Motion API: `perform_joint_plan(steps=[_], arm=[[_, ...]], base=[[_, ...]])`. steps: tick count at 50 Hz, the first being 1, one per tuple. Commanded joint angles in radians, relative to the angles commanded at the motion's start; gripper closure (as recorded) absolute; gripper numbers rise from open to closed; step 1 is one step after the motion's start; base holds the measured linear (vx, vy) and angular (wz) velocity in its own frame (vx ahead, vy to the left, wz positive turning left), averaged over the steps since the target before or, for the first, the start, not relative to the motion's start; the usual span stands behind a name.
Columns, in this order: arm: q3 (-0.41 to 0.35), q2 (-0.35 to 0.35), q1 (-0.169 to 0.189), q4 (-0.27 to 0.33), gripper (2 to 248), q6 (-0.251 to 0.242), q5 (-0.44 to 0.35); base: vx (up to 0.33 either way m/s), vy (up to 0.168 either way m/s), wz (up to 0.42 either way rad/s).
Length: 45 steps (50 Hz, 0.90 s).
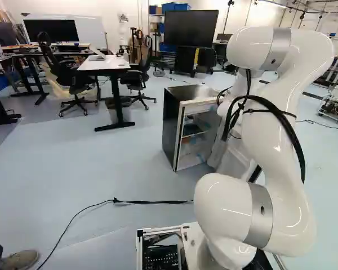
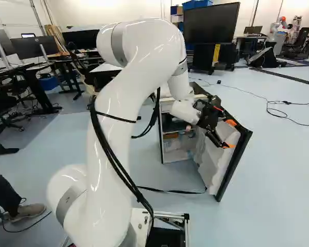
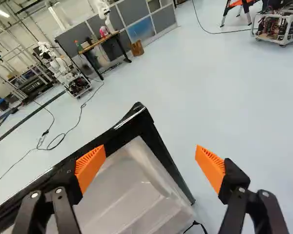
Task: Open the fridge door
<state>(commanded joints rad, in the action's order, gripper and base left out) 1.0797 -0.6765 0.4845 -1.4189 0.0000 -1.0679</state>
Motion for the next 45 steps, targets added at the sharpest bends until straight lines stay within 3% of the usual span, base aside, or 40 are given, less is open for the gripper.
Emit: perform_joint_plan(steps=[20, 33, 45], arm=[[0.072, -0.044, 0.042, 0.0, 3, 0.0, 0.0], [0.003, -0.002, 0.023, 0.006, 3, 0.0, 0.0], [-0.074, 0.046, -0.004, 0.068, 3, 0.0, 0.0]], base=[[0.0, 0.0, 0.0], [0.0, 0.0, 0.0], [0.0, 0.0, 0.0]])
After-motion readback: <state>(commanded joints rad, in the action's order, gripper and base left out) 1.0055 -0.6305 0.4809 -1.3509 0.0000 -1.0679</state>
